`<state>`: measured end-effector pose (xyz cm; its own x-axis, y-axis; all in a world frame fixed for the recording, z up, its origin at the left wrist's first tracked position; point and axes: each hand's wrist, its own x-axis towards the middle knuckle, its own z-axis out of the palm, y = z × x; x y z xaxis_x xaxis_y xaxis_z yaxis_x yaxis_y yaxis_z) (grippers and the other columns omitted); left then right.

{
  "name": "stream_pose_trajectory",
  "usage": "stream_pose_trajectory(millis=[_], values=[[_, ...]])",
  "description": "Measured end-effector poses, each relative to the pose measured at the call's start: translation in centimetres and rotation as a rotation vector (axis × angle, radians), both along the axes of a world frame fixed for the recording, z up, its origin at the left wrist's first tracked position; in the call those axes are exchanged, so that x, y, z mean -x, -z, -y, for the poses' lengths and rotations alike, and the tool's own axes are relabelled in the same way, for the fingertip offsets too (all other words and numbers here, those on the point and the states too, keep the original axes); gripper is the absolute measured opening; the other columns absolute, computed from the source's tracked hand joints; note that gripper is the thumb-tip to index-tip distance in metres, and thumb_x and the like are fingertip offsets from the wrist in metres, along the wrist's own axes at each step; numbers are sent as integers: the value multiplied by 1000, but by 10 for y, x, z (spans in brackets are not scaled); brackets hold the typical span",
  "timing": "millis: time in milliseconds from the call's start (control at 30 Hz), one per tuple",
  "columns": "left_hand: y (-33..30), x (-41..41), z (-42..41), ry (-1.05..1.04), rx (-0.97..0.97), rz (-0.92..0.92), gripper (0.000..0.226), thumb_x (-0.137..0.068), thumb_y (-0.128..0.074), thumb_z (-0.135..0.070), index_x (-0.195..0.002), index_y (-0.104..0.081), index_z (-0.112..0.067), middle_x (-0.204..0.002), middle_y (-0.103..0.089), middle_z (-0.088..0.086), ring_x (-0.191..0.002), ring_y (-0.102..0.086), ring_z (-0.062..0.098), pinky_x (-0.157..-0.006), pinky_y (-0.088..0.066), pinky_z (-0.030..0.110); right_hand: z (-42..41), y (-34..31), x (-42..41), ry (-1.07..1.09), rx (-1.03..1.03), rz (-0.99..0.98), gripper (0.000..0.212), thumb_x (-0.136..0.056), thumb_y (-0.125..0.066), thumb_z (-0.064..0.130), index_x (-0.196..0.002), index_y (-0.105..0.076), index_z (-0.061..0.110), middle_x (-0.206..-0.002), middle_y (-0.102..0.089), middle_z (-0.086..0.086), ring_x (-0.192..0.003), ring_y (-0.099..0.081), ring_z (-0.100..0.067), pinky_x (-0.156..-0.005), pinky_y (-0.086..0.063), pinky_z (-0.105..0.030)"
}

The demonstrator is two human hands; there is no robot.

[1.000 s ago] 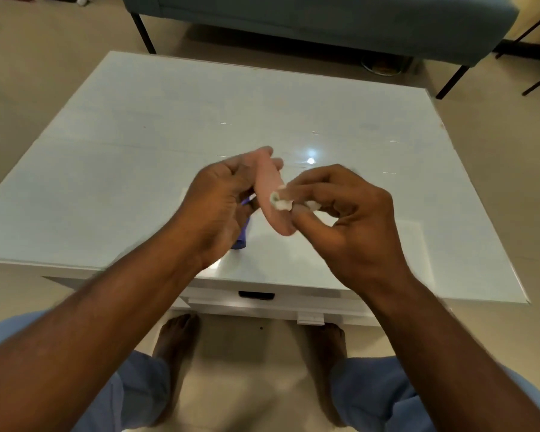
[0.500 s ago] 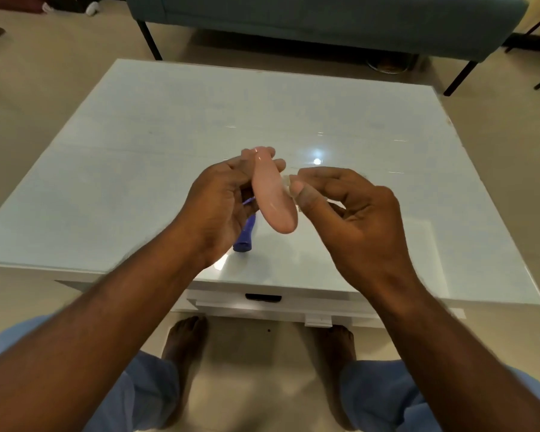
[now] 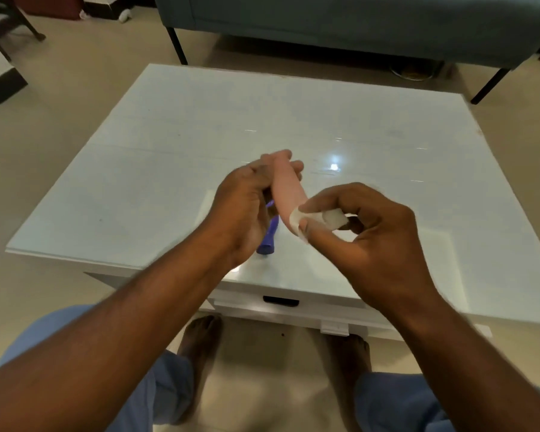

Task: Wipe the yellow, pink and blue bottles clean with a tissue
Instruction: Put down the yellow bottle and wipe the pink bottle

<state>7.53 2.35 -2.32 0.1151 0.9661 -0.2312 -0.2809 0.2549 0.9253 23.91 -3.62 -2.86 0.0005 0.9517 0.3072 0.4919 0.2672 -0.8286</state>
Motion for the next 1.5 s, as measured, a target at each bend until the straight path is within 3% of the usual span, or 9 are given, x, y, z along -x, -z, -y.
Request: stream_pose_trajectory(millis=[233,400,533,700,833,1000,1133,1300,1500], values=[[8,-10,11,113,-23,-35,28,-106,-41,-19,-119,-65,-20,-109,-76,-3,-101,-72,14,-88,-58,27,-8,-3,-2,96,-89,-55,15,-91,-80,19,-105,-76,17,-103,-73,9,-97,-70,-11,-78,-61,-30],[3,0,0,38,-62,50,34,-108,-37,-24,-135,-55,-15,-127,-71,4,-119,-67,18,-106,-49,38,-3,2,3,56,-61,64,15,-86,-81,23,-98,-72,22,-96,-67,14,-90,-65,-2,-67,-49,-7],[11,-10,9,145,-79,-76,27,-106,-42,-22,-118,-66,-23,-100,-79,-12,-99,-74,10,-84,-58,21,-8,-6,2,133,-169,-44,13,-87,-78,10,-100,-76,13,-98,-72,4,-91,-69,-10,-74,-56,-18],[2,0,-2,82,-96,-9,35,-108,-34,-26,-136,-54,-18,-126,-72,0,-119,-67,18,-110,-47,42,-1,-1,8,51,-164,114,13,-86,-81,16,-95,-72,15,-95,-68,6,-88,-64,-10,-71,-52,-17],[10,-8,8,154,-134,-99,28,-106,-38,-22,-113,-64,-30,-94,-77,-22,-96,-73,2,-92,-57,24,-12,-3,2,186,-162,-15,12,-91,-73,14,-103,-73,16,-100,-71,4,-92,-68,-10,-76,-59,-23],[6,0,5,136,-122,-31,37,-109,-32,-24,-136,-55,-17,-124,-73,-2,-118,-67,18,-104,-51,40,-1,-1,12,46,-186,121,13,-84,-78,12,-94,-70,13,-93,-67,6,-87,-62,-6,-71,-46,-11],[11,-6,10,173,-160,-123,28,-107,-36,-24,-115,-62,-31,-95,-76,-26,-97,-73,1,-81,-57,17,-11,-2,5,182,-129,1,18,-88,-68,28,-100,-73,15,-97,-70,6,-88,-66,-6,-72,-51,-12],[3,1,6,163,-145,-41,35,-109,-32,-24,-134,-55,-18,-124,-73,-2,-117,-68,16,-103,-52,37,-1,-1,10,70,-120,49,12,-86,-80,11,-95,-72,16,-92,-68,13,-86,-65,-6,-70,-48,-9],[8,-4,10,212,-149,-38,28,-107,-36,-24,-116,-62,-28,-99,-78,-20,-98,-73,3,-82,-57,19,-7,-5,2,98,-85,-78,13,-88,-76,6,-97,-75,14,-97,-73,6,-92,-70,-9,-73,-52,-13]])
